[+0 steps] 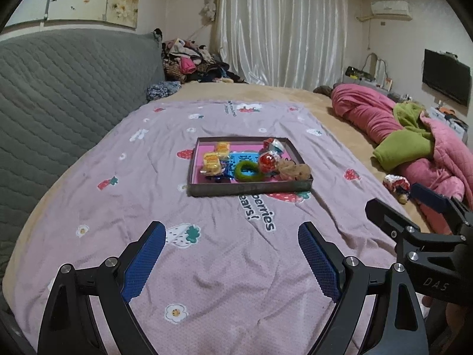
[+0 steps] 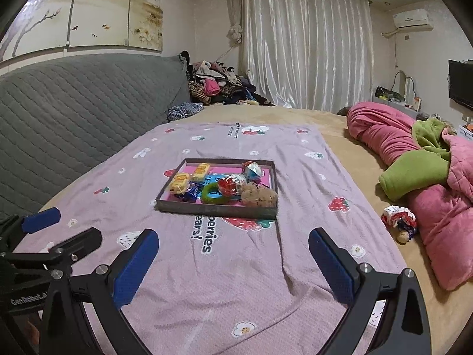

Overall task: Organize objects
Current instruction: 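Raise both open tools away from the pink tray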

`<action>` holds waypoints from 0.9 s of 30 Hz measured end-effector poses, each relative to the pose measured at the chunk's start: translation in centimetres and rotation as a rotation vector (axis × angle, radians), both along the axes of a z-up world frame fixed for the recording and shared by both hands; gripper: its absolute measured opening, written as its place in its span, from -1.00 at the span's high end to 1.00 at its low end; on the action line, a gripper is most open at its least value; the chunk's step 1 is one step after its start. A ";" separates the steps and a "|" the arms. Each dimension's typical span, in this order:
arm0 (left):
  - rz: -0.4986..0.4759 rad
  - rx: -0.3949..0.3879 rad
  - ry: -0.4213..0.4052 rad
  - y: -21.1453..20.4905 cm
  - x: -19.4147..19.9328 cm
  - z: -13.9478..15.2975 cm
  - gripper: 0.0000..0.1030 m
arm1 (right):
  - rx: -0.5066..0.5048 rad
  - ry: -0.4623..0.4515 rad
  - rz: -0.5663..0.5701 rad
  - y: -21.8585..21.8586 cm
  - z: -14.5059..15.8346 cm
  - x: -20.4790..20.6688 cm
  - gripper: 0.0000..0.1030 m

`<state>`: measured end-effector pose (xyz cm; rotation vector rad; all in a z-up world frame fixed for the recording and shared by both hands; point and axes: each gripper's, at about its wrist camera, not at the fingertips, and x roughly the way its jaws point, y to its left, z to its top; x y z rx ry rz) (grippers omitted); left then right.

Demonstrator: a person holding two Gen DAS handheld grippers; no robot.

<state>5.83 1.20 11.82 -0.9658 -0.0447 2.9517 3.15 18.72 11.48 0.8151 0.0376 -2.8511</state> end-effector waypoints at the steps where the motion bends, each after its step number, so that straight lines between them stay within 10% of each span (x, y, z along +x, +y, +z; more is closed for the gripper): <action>1: 0.005 -0.011 0.002 0.0 0.1 -0.1 -0.78 | 0.001 0.000 -0.003 0.1 -0.1 0.0 -0.99; 27: 0.054 -0.017 -0.053 -0.4 -2.7 -5.9 -0.78 | 0.015 -0.090 -0.025 1.5 -6.5 -1.3 -0.99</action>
